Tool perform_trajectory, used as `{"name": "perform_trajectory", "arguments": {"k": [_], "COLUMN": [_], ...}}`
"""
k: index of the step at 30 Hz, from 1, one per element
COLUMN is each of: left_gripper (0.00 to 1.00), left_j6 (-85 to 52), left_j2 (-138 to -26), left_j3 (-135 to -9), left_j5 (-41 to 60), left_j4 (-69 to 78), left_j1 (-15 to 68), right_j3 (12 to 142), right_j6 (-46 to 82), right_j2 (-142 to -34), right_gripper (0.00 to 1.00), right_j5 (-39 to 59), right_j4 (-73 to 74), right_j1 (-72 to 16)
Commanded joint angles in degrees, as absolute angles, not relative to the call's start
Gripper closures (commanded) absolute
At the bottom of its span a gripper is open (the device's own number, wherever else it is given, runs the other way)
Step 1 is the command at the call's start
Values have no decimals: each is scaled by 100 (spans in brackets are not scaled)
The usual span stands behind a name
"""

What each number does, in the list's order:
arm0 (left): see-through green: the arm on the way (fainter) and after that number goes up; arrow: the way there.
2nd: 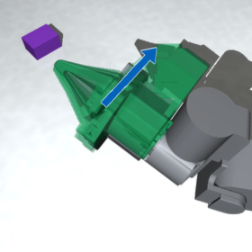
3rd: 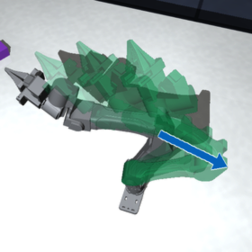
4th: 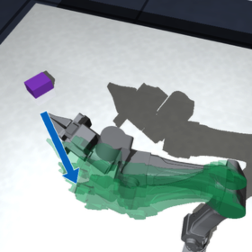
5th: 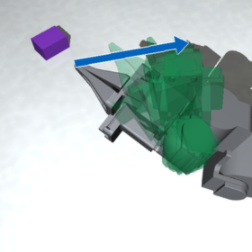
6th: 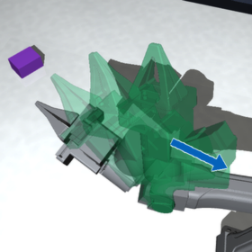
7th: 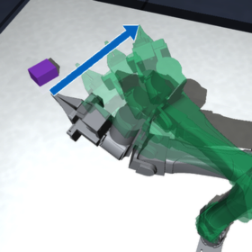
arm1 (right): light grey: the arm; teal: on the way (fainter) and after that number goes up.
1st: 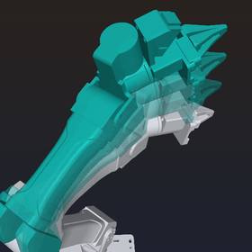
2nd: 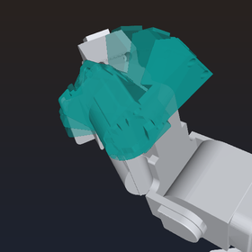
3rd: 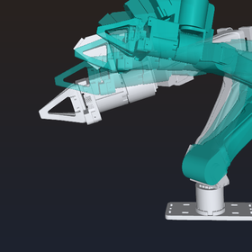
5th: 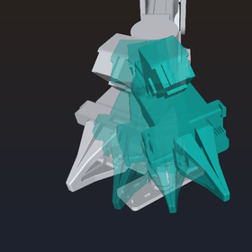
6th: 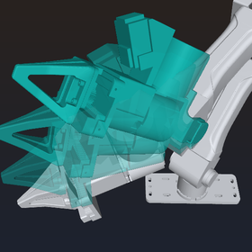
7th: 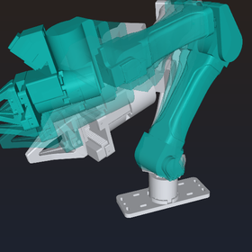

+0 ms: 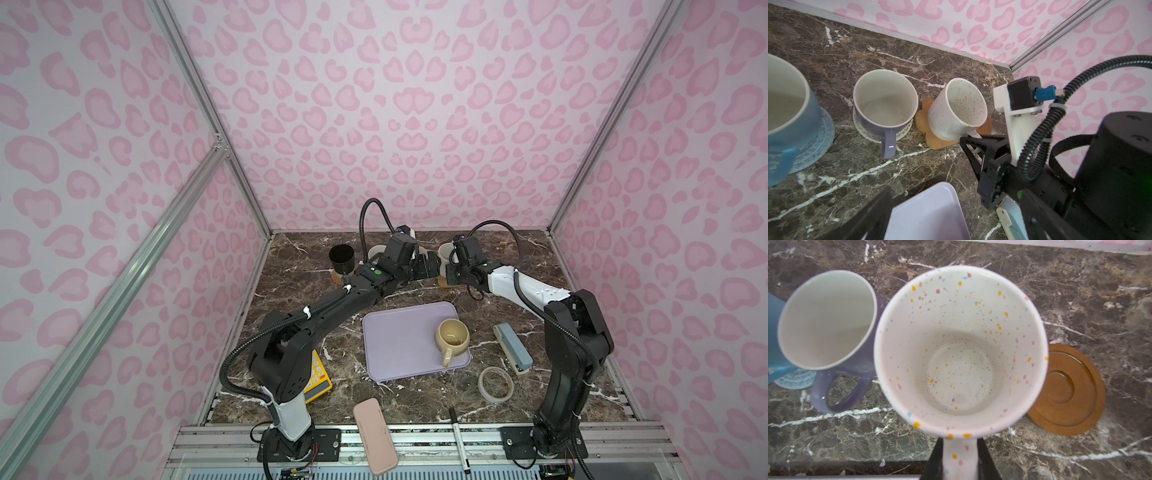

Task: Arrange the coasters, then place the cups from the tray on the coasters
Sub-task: 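Lower the speckled mug onto the cork paw coaster, open right gripper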

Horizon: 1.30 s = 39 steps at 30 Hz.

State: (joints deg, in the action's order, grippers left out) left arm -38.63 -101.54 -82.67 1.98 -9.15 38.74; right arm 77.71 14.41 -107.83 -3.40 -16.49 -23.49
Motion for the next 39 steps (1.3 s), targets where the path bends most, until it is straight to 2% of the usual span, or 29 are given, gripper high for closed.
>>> {"name": "perform_trajectory", "arguments": {"k": [1, 22, 27, 39], "left_gripper": [3, 3, 3, 3], "left_j6": [-3920, -3909, -3928, -3892], "left_j2": [-10224, -10103, -10039, -9740], "left_j3": [-8341, -8171, -8123, -7856], "left_j5": [267, 267, 253, 123], "left_j4": [-747, -711, -703, -682], "left_j1": [3875, 3858, 3860, 3858], "right_j3": [7855, 7795, 7950, 8074], "right_j6": [1351, 1461, 1534, 1661], "right_j2": [-10903, -11101, -11155, -11164], "right_gripper": [100, 100, 80, 64], "right_j5": [-423, -565, -390, -447], "right_j4": [-1389, -1423, -1631, -1872], "right_j1": [-2340, -2383, -2388, -2403]}}
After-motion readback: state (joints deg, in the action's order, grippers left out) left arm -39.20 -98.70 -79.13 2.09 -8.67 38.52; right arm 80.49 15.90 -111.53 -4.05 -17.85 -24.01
